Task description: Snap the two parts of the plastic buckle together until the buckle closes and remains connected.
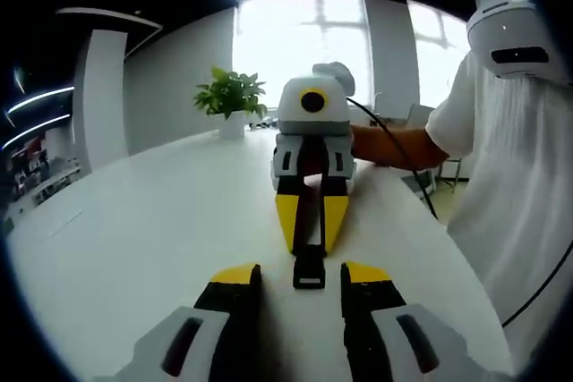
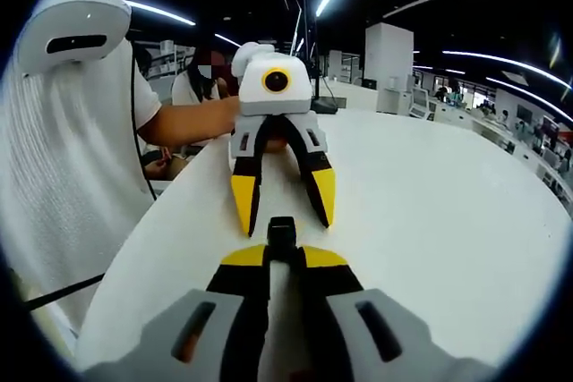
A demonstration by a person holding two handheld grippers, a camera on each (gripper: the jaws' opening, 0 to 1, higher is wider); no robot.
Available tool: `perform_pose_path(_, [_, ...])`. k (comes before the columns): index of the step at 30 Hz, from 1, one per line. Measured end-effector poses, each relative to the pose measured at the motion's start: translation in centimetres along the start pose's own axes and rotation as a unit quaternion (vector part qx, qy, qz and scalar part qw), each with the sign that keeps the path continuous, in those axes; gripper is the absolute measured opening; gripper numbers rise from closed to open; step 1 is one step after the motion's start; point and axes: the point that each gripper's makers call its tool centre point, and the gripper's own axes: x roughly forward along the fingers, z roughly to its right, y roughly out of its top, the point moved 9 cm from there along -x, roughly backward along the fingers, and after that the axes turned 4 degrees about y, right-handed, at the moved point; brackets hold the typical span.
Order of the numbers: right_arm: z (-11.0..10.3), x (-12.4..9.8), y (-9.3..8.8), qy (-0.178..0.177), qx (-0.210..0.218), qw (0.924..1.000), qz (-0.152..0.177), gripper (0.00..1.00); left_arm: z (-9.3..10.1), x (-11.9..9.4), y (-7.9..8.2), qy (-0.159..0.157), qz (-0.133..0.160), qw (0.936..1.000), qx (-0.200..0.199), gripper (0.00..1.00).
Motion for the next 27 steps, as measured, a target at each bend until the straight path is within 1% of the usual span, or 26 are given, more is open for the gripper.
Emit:
perform_pose_path(3, [0.0,0.0,0.0,0.001,0.000,1.0000,0.000,0.12,0.1,0.0,0.0,0.001,-0.001,1.0000,-0.001,0.36])
perform_pose_path(6, [0.2,0.0,0.0,-0.001,0.000,1.0000,-0.001,0.12,0.1,-0.3,0.4,0.004,0.009,0.9999,-0.010,0.36])
perform_pose_path(12, [0.7,-0.2,0.0,-0.001,0.006,1.0000,-0.002,0.12,-0.1,-0.7,0.8,0.017,0.018,0.9996,-0.010,0.36])
perform_pose_path(20, [1.0,-0.2,0.0,-0.001,0.007,1.0000,-0.002,0.12,-0.3,-1.1,0.8,0.029,0.016,0.9994,-0.012,0.36])
perform_pose_path(27, [1.8,-0.2,0.0,-0.005,0.008,0.9999,-0.006,0.12,-0.8,-1.5,0.8,0.048,0.024,0.9982,-0.027,0.36])
